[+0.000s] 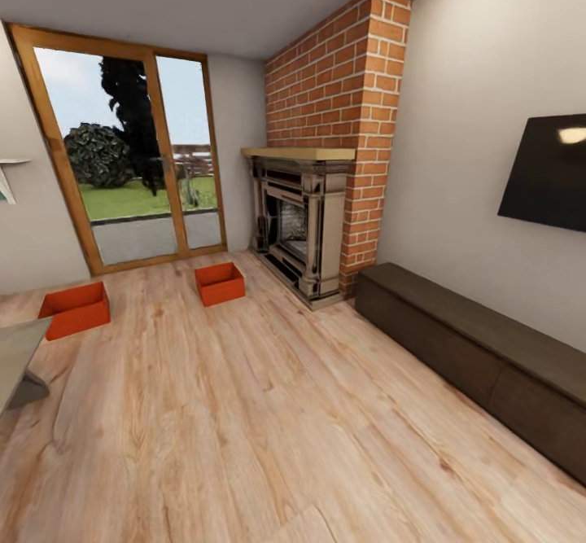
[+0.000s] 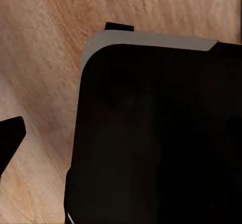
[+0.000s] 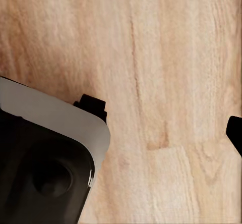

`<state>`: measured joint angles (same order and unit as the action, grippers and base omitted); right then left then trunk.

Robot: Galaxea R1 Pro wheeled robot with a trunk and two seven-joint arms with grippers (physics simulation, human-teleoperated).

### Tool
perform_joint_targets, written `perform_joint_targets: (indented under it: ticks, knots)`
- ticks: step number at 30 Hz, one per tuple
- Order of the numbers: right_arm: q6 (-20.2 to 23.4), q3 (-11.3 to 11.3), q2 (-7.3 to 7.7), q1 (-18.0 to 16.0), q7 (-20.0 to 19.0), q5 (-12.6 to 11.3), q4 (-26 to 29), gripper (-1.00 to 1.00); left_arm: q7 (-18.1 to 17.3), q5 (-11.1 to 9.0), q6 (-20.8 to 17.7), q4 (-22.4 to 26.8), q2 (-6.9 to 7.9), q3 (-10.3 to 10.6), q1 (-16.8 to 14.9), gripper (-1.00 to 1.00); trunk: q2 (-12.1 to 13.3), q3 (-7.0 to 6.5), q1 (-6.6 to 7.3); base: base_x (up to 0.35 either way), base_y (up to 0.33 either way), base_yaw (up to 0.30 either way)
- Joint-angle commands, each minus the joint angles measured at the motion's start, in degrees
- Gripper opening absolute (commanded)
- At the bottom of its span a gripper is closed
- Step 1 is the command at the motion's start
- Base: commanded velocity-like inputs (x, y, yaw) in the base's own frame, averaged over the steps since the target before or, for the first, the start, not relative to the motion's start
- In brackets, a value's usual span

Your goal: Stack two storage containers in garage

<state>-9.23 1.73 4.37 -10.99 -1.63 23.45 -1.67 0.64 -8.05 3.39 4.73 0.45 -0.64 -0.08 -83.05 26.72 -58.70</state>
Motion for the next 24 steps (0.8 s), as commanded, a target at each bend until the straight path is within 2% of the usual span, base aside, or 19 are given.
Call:
perform_joint_targets:
  ticks: [1,17,24]
  knots:
    - [-0.3,0.2,0.02,-0.1,-0.1,0.2,-0.2,1.0,0.0,-0.4,0.1,0.0,-0.01,0.0,0.0,1.0,0.0,0.05,-0.03,0.324,0.0,0.0]
    - [-0.3,0.2,-0.26,-0.1,-0.1,0.0,-0.2,1.0,0.0,-0.4,0.2,0.0,-0.01,0.0,0.0,1.0,0.0,0.05,-0.03,0.324,0.0,0.001]
    - [-0.3,0.2,-0.27,-0.1,0.0,-0.4,-0.2,1.0,0.0,-0.4,0.2,0.0,-0.01,0.0,0.0,1.0,0.0,-0.16,-0.03,0.324,0.0,0.161]
